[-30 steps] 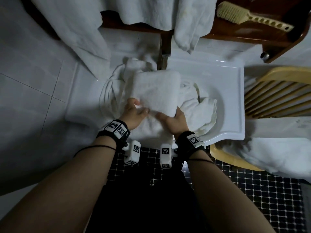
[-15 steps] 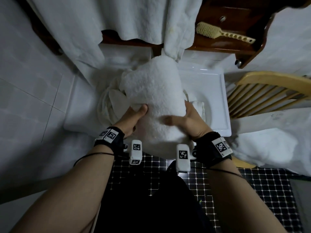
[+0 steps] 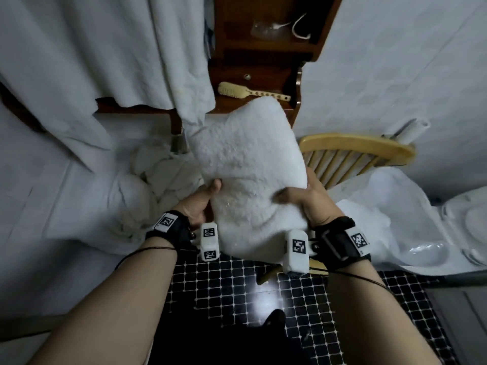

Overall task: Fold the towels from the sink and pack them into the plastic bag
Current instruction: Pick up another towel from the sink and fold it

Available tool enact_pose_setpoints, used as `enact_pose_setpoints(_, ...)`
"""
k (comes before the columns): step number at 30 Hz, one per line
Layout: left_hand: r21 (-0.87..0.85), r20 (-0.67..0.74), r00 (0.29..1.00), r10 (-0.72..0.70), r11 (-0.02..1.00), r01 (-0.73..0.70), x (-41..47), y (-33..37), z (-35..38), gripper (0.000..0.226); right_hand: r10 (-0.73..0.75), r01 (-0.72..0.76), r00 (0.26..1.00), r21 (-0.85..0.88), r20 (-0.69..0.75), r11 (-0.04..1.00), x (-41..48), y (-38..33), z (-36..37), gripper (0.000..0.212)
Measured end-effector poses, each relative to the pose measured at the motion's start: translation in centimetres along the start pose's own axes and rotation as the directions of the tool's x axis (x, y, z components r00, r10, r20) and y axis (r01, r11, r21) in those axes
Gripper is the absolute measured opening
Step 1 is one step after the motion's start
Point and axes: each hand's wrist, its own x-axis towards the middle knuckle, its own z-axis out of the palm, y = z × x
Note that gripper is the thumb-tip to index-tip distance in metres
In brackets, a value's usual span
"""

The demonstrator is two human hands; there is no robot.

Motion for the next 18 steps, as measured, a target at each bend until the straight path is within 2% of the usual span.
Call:
enact_pose_setpoints(3, -0.028, 0.017, 0.998, -0.061, 0.998, 0.061, 1.7, -2.1, 5.5, 0.082, -0.051, 0.051, 0.998, 0.008, -0.044, 0.999, -2.3, -0.7, -5.5, 0.05)
enact_pose_setpoints(6, 0.019, -0.064, 0.996, -0.065, 0.998, 0.066, 3.3, -3.2, 11.1, 0.062, -0.085, 0.083, 0.984, -0.019, -0.16, 0.996, -4.1, -1.1, -10.7, 0.047)
enact_pose_setpoints(9, 0.152, -0.218, 0.976, 0.002, 0.988, 0.031, 5.5, -3.1, 16.1, 0.048, -0.085, 0.059, 0.948, -0.094, -0.307, 0.994, -5.2, -1.0, -15.1, 0.049)
enact_pose_setpoints(12, 0.412, -0.293, 0.941, 0.172, 0.911, -0.038, 7.5, -1.6, 20.2, 0.06, -0.079, -0.028, 0.891, -0.228, -0.447, 0.973, -5.4, -1.1, -17.9, 0.073)
enact_pose_setpoints(13, 0.537, -0.292, 0.925, 0.244, 0.842, -0.052, 7.9, -0.8, 21.6, 0.063, -0.117, -0.037, 0.87, -0.3, -0.479, 0.953, -5.4, -1.4, -18.4, 0.083)
enact_pose_setpoints(15, 0.8, -0.192, 0.899, 0.394, 0.593, -0.089, 8.7, 0.5, 25.3, 0.053, -0.318, 0.046, 0.802, -0.478, -0.506, 0.877, -5.6, -2.4, -19.3, 0.099)
enact_pose_setpoints(16, 0.898, -0.103, 0.887, 0.45, 0.426, -0.112, 9.0, 0.9, 27.1, 0.047, -0.46, 0.101, 0.738, -0.594, -0.494, 0.798, -5.7, -3.3, -19.5, 0.103)
enact_pose_setpoints(18, 0.994, 0.093, 0.855, 0.51, 0.002, -0.109, 9.6, 1.6, 30.3, 0.04, -0.721, 0.148, 0.58, -0.822, -0.379, 0.55, -6.0, -5.7, -19.6, 0.107)
